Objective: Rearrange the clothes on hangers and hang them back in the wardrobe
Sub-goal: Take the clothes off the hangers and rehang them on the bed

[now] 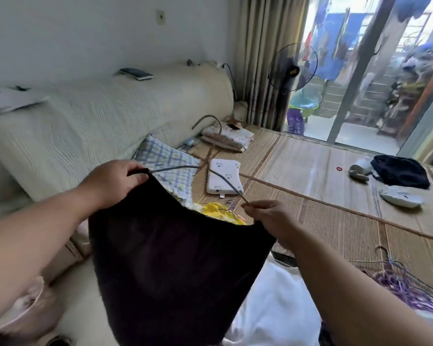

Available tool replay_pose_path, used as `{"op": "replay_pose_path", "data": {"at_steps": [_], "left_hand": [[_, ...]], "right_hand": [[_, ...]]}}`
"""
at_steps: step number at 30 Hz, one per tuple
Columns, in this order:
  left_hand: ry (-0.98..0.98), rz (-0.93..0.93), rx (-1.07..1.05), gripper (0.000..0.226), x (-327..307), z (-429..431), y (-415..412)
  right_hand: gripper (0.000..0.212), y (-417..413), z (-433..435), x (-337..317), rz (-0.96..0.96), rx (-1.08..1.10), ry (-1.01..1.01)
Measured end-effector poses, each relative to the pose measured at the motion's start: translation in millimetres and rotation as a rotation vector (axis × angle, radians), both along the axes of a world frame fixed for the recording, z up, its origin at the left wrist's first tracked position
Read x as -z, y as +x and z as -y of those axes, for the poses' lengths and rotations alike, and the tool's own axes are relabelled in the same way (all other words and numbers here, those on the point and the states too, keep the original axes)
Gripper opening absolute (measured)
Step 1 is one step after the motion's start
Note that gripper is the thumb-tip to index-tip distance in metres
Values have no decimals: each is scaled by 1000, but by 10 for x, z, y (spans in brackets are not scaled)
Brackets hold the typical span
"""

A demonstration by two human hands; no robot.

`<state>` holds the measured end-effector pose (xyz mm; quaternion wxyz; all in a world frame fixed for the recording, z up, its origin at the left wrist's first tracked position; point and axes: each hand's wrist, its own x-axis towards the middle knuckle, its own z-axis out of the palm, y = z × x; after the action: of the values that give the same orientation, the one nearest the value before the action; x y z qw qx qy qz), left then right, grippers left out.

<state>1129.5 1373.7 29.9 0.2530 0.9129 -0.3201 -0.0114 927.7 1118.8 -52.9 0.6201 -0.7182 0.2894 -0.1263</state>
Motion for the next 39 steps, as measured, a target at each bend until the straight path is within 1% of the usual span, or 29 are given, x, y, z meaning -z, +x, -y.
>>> {"op": "replay_pose_path", "data": {"at_steps": [4,7,10,14,16,19,21,22,27,30,32,34,36,39], "left_hand": [[23,24,-43,19,179,136,413],[75,-24,-43,22,436,459,707],[152,-65,-12,25,817,880,1067],[242,-160,-13,22,1461,1635,1643],[254,-188,-8,19,1770,2050,1903],[289,-219,-8,21,2174,2541,2159],[341,-242,8,25,2645,2989,2442],[374,-252,18,26,2723,3019,2423],[528,-327,14,27,3827,3655,2915],[578,-321,-24,29,4240,3841,3076],[626,-284,-11,42,4437,3870,3084],[693,-329,20,58,4563,3863,2991],[746,-397,65,67,4620,3828,2799],[786,-443,138,73,4591,3759,2422]], "right_hand": [[7,456,84,172,-10,-12,-1],[10,729,292,454,-41,29,-14],[10,991,603,823,-118,64,-15],[13,1407,1236,1394,-224,108,5],[13,1588,1543,1673,-259,114,21],[13,1775,1884,2026,-314,127,17],[13,1986,2210,2490,-366,152,28],[13,1975,2202,2529,-397,155,23],[16,2409,2708,3497,-506,122,41],[22,2610,2896,3869,-587,79,0],[31,2741,2966,4078,-646,49,-13],[48,2829,2990,4228,-736,-4,-46],[62,2835,2967,4284,-806,-62,-91],[67,2715,2905,4215,-815,-124,-153]]}}
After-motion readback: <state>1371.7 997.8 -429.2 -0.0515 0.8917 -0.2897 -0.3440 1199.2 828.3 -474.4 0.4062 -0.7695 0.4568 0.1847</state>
